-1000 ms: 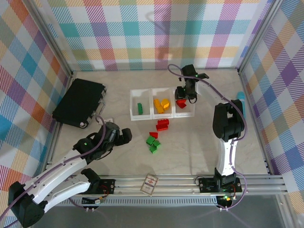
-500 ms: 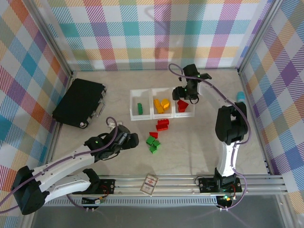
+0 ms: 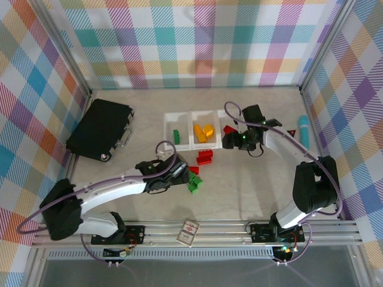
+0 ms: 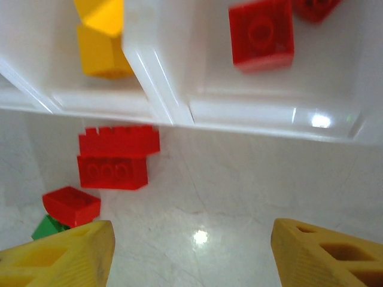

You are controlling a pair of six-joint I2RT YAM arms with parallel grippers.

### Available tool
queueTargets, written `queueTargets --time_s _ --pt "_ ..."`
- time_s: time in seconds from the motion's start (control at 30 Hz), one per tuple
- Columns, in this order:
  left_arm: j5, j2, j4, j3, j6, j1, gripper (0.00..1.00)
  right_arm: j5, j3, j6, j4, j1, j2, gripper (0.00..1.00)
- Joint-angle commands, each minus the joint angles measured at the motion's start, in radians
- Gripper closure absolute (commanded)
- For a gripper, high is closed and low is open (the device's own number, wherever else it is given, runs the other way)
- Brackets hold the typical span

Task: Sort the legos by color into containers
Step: Pick up the lego from the middle-left of the table.

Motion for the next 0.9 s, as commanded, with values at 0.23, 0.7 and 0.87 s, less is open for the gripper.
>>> queueTargets --time_s 0.23,0.7,0.87 --pt "0.067 0.189 -0.085 0.193 0.427 -0.009 0.13 -0.021 -0.100 -0.008 0.057 -0.006 -0.089 0.30" --pt "0.140 0.371 -0.103 0.320 0.526 0.039 0.19 -0.020 -0.161 -0.016 0.075 -0.006 -0.109 0.31" --pt "0.148 0.407 -0.099 0.339 0.521 0.071 0.21 -0.022 -0.167 -0.018 0.074 -0.006 -0.105 0.31"
